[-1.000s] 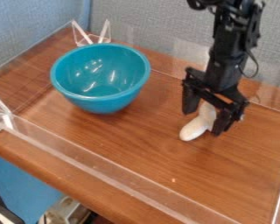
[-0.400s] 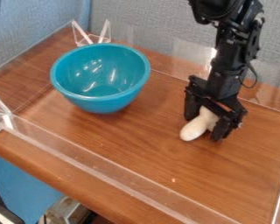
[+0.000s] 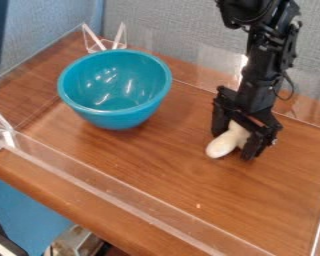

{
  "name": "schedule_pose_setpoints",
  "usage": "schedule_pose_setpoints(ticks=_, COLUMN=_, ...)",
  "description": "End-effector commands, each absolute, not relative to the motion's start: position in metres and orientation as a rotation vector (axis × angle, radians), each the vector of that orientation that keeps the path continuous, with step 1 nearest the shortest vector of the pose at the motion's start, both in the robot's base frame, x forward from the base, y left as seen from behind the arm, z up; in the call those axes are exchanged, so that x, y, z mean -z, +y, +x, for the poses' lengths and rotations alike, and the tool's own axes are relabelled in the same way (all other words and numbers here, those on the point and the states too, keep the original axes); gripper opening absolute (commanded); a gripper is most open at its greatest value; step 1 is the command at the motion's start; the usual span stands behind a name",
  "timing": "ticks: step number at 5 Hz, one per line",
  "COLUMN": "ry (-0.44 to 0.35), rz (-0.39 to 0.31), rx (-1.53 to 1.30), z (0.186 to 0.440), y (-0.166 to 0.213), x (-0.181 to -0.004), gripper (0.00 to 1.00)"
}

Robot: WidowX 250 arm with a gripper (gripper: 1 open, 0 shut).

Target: Put the mushroom in the blue bowl

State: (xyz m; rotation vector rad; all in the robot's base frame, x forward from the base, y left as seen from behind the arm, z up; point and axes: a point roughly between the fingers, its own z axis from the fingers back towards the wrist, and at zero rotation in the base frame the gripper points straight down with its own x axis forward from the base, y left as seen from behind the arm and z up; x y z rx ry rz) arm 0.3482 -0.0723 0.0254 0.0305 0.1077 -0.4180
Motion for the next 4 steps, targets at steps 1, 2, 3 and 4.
schedule_pose_setpoints(ticks=1, ry=0.048, rz=0.034, rx=0.41, z=0.362, y=-0.066, x=-0.039, gripper=1.0)
schedule_pose_setpoints(ticks=2, ry=0.046, rz=0.033, rx=0.415, z=0.363, y=-0.066, x=-0.038, gripper=0.0)
schedule_pose_setpoints(ticks=3, ry=0.037, rz=0.03, rx=0.413, z=0.363, y=-0.067, x=-0.042, gripper=0.0)
schedule_pose_setpoints(ticks=4, ry=0.026, rz=0.026, rx=0.41, z=0.361, y=-0.069, x=-0.048, gripper=0.0)
